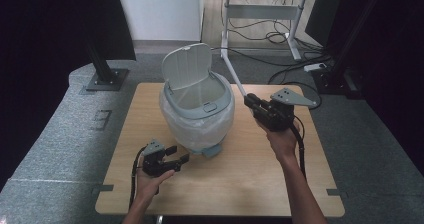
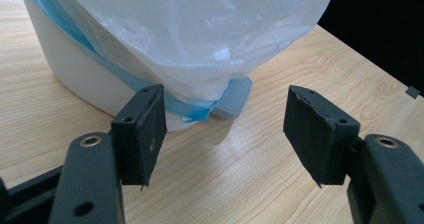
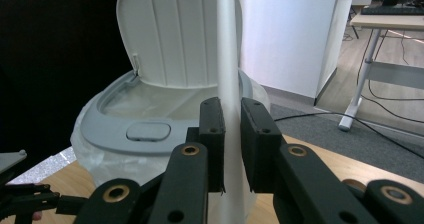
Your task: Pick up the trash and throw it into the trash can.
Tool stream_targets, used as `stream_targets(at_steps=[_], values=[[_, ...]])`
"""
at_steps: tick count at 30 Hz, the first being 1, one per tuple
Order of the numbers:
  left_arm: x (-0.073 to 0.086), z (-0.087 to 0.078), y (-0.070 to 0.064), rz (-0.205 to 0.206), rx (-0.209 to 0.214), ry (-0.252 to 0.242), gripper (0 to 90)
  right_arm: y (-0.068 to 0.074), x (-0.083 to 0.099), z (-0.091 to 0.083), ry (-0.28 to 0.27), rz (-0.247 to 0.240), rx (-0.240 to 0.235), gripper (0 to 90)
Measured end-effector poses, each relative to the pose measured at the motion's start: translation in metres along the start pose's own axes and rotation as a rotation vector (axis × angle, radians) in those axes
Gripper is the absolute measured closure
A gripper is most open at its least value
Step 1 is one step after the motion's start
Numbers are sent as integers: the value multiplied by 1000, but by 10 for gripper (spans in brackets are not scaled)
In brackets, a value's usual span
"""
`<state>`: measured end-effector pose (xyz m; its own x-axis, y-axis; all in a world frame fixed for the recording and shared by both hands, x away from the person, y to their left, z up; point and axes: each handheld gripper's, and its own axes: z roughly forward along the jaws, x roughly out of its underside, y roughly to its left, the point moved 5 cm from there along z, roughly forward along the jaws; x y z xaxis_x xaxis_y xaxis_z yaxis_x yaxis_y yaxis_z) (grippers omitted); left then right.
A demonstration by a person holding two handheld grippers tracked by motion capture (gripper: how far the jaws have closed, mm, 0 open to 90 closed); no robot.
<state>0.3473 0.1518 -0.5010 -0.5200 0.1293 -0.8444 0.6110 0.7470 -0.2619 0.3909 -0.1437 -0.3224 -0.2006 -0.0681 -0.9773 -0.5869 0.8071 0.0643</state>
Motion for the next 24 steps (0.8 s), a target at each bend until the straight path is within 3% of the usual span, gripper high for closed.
stream_targets(at_steps=[24], values=[[-2, -5, 4, -7, 2, -12, 334, 21, -19, 33, 11, -27, -45, 804]])
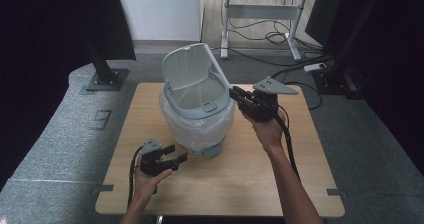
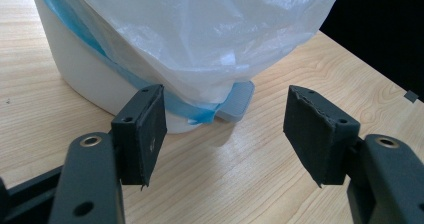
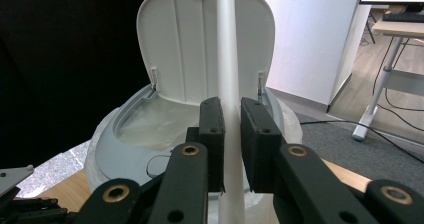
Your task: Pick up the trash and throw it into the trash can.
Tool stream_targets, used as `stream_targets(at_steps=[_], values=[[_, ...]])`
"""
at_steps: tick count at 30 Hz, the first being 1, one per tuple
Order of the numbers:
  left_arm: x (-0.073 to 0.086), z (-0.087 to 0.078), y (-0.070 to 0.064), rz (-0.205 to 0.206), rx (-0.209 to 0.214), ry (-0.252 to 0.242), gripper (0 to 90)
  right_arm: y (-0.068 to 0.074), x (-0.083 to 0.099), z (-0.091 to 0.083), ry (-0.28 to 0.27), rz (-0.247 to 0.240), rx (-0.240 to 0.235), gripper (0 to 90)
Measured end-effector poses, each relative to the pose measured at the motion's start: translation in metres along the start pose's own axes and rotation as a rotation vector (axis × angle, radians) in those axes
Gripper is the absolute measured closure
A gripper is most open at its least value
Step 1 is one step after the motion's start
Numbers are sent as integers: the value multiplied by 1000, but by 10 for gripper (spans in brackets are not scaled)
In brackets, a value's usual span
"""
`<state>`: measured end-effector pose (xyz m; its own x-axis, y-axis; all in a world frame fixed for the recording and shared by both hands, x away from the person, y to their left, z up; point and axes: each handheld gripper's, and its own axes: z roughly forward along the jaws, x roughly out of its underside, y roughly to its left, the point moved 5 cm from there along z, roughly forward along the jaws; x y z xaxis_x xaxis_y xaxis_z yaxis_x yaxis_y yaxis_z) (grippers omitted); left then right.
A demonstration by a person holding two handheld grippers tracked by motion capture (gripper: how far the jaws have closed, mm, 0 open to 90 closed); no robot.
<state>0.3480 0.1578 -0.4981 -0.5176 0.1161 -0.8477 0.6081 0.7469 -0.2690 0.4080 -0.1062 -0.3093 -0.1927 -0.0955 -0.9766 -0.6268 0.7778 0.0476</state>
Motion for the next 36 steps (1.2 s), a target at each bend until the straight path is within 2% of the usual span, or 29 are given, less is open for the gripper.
stream_targets(at_steps=[5, 20, 36], values=[[0, -1, 2, -1, -1, -3, 334, 1, 0, 6, 0, 22, -15, 804], [0, -1, 2, 1, 3, -1, 334, 2, -4, 19, 7, 46, -35, 804], [-2, -3, 3, 0, 11, -5, 334, 9, -21, 43, 14, 31, -38, 804]])
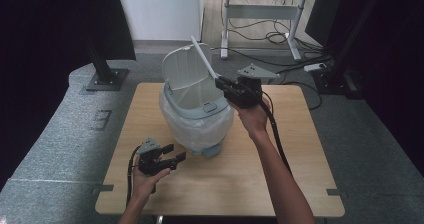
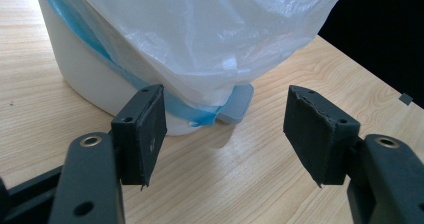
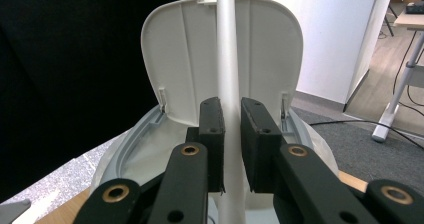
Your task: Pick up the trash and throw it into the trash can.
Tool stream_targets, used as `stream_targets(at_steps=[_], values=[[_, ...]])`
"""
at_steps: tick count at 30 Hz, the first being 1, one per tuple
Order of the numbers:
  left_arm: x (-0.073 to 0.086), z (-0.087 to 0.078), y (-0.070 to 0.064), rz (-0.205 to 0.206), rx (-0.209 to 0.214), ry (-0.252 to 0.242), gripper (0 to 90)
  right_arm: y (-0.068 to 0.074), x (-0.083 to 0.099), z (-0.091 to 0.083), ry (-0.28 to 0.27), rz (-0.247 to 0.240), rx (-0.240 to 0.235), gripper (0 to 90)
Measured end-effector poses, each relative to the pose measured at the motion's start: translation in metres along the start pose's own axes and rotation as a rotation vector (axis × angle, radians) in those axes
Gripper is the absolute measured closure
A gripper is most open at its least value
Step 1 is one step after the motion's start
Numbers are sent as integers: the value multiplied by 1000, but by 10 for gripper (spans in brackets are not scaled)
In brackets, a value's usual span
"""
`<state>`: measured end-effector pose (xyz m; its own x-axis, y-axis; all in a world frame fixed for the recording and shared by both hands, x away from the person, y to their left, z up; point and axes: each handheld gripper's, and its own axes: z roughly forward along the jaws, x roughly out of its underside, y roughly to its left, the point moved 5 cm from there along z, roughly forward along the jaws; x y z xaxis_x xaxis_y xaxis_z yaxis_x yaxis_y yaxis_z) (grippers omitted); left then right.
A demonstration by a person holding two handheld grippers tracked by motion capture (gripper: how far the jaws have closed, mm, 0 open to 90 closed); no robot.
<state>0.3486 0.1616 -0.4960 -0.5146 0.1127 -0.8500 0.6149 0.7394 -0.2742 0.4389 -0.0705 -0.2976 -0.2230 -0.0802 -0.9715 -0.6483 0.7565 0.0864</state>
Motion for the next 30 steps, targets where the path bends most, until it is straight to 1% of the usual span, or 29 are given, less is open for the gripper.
stream_targets(at_steps=[13, 24, 30], values=[[-2, -4, 3, -8, 3, -11, 334, 12, -22, 27, 7, -36, -7, 803], [-2, -4, 4, -10, 5, -10, 334, 12, -24, 46, 17, -28, -8, 802], [-1, -4, 5, -11, 4, -9, 334, 14, -26, 57, 34, -46, -6, 802]])
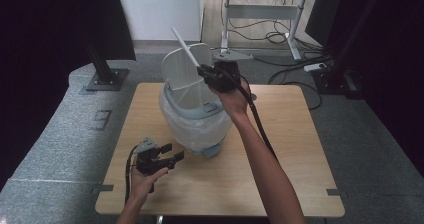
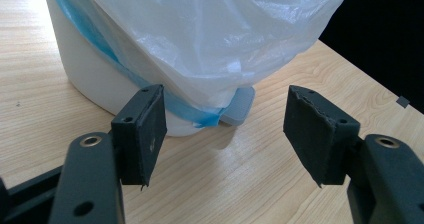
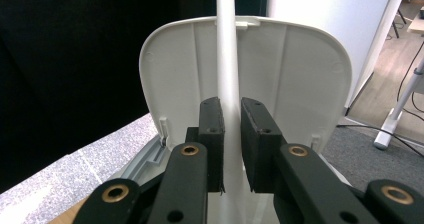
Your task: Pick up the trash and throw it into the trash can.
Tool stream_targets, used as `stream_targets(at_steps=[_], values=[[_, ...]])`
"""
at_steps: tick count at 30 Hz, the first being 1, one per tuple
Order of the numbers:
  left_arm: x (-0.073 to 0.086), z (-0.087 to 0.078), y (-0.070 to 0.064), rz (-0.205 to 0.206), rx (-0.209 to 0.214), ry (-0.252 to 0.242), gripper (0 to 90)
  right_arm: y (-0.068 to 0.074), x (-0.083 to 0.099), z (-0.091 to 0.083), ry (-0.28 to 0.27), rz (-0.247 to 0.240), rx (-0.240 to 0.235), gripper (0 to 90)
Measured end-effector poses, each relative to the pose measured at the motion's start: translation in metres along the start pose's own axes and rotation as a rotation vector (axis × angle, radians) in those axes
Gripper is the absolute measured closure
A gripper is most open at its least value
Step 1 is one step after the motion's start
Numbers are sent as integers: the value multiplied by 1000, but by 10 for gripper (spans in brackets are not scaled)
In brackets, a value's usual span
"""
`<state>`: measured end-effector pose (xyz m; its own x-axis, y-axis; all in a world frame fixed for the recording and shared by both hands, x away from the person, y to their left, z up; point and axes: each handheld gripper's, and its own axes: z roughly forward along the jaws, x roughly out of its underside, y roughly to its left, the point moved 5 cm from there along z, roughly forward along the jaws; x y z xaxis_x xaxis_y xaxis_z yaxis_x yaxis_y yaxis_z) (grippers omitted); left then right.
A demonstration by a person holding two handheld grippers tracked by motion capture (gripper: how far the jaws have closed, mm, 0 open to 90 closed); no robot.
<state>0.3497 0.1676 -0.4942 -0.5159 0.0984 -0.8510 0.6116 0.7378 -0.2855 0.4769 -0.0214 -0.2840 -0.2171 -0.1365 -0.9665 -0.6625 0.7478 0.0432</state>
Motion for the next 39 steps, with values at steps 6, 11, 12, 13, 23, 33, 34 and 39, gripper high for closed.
stream_targets(at_steps=[6, 11, 12, 13, 23, 33, 34, 39], values=[[0, -1, 1, -1, 0, -3, 334, 1, -3, 8, 1, -1, 1, 801], [-1, -1, 0, -2, 2, -3, 334, 1, -6, 14, 5, -1, 3, 800], [-1, -1, 1, -2, 2, -4, 334, 2, -7, 15, 5, -4, 2, 800], [-1, -1, 1, -3, 1, -4, 334, 2, -7, 17, 6, -7, 1, 799], [-1, -3, 2, -2, 0, -9, 334, 3, -3, 26, 20, -61, 68, 469], [-1, -3, 1, 3, -3, -7, 334, -4, 11, -3, 1, -31, 89, 397], [-2, -3, 1, 2, -4, -9, 334, -6, 15, -8, 0, -31, 88, 397], [-2, -5, 5, -5, -16, -13, 334, -19, 36, -34, 1, -24, 92, 403]])
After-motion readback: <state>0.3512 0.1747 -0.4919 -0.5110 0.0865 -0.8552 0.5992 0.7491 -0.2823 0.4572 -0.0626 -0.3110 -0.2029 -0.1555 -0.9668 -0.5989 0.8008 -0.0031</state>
